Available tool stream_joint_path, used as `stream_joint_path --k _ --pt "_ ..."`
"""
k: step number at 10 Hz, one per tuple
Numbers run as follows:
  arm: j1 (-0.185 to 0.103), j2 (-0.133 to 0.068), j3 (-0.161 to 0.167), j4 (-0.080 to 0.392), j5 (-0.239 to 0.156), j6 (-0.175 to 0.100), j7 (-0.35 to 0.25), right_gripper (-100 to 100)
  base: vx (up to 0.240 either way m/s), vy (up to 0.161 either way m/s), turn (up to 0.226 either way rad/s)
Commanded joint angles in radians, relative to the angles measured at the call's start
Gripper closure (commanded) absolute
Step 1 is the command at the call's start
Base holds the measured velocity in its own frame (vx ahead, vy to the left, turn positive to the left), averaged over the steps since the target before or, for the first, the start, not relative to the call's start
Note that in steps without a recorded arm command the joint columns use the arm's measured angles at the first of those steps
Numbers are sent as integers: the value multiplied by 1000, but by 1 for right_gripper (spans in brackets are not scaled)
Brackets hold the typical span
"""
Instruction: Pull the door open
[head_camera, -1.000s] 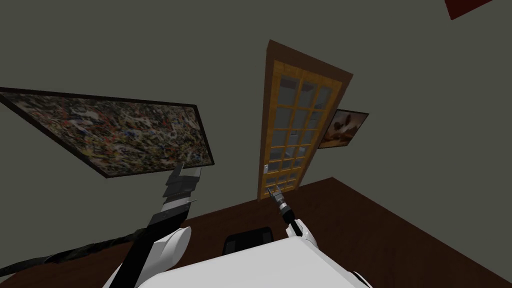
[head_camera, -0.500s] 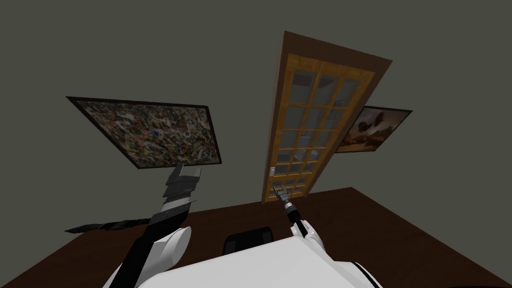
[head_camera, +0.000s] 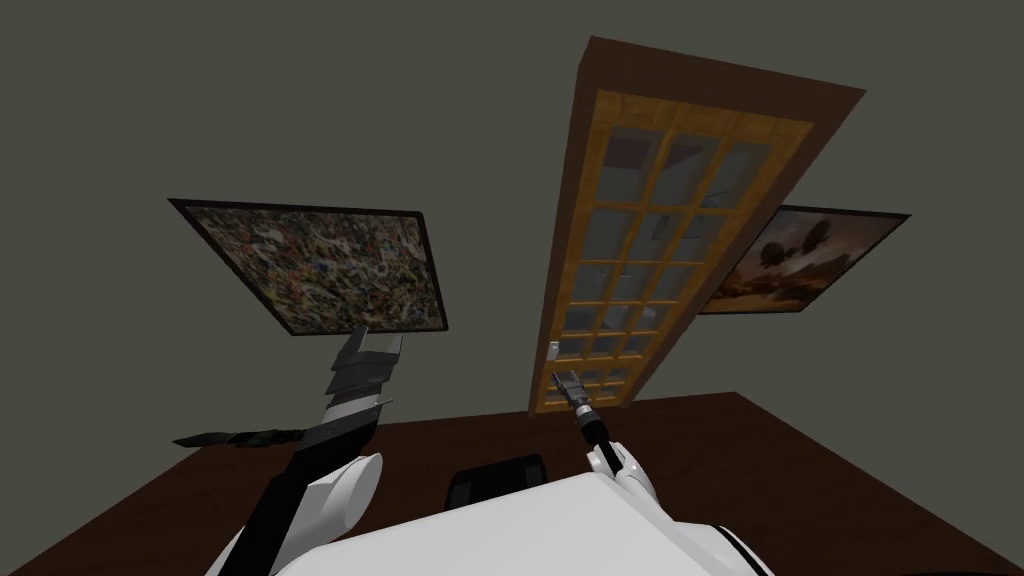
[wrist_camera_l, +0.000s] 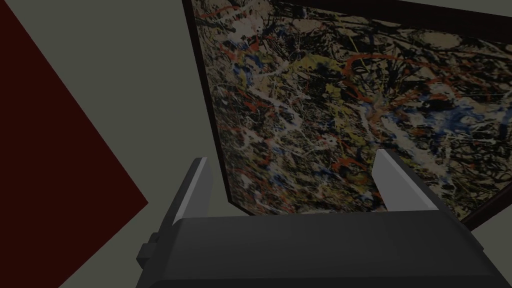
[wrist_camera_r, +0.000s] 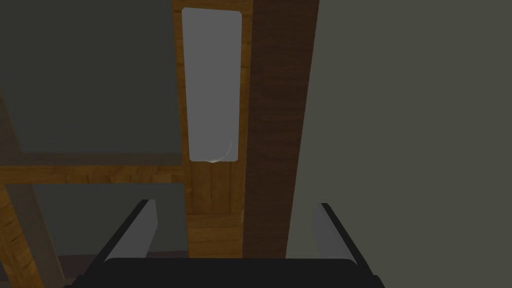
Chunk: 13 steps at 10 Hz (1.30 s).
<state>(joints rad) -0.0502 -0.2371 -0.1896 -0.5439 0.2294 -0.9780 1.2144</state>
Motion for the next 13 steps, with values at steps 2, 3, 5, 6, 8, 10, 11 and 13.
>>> stream_joint_path --k 2,3,5,6,8,10,11,13 --pt "0 -14 -9 8 -27 -3 3 -100 162 1 46" --pt "-2 -19 -13 15 -38 -6 4 -100 150 -19 43" --pt "-5 -26 -17 24 -51 -10 5 -100 171 17 24" --pt "-6 -28 -19 27 -55 -11 6 -100 139 -2 -2" --pt "-8 -34 -23 35 -67 -14 7 -100 180 -20 -25" --pt "-5 -30 -20 37 -62 -17 7 100 10 13 -8" --pt "-5 -30 -20 37 -62 -17 7 100 -26 -13 1" --pt "-5 -30 -20 37 -62 -17 7 100 -5 -5 6"
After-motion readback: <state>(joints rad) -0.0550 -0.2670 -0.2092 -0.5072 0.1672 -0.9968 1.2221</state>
